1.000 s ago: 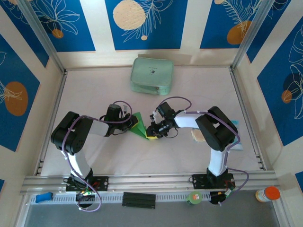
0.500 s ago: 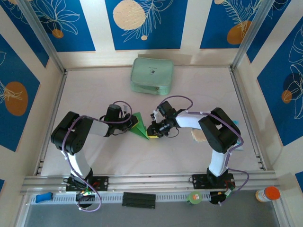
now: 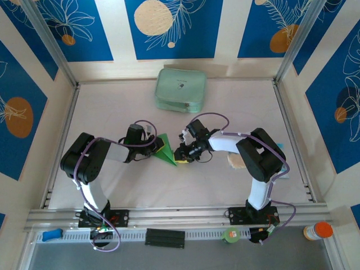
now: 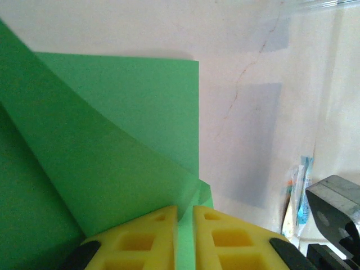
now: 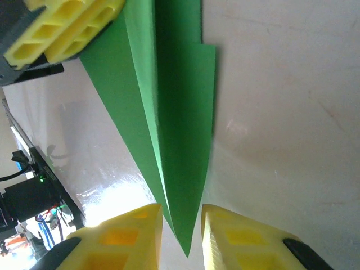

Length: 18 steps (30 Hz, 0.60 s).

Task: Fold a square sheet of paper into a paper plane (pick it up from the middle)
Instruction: Fourth fold the wing at the center of the table.

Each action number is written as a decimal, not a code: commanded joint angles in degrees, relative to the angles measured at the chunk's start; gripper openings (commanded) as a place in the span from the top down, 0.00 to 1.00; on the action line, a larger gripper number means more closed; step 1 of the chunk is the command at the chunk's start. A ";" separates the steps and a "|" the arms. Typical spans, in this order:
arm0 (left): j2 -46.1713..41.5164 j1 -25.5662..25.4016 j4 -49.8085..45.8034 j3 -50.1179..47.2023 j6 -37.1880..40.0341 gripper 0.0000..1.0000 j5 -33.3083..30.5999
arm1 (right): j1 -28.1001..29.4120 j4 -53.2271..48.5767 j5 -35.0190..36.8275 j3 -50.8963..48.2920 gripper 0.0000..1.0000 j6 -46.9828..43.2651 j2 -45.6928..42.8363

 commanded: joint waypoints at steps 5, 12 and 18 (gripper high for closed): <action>0.93 0.60 -0.90 -1.11 0.20 0.84 0.17 | 0.89 -1.65 -0.03 2.53 0.75 -0.02 -0.65; 0.93 0.64 -0.76 -1.20 0.10 0.84 0.28 | 1.39 -1.97 -0.50 3.30 0.76 -0.16 0.89; 0.84 0.59 -0.21 -1.31 -0.28 0.84 0.48 | 1.68 -1.96 -0.71 3.43 0.79 -0.07 1.95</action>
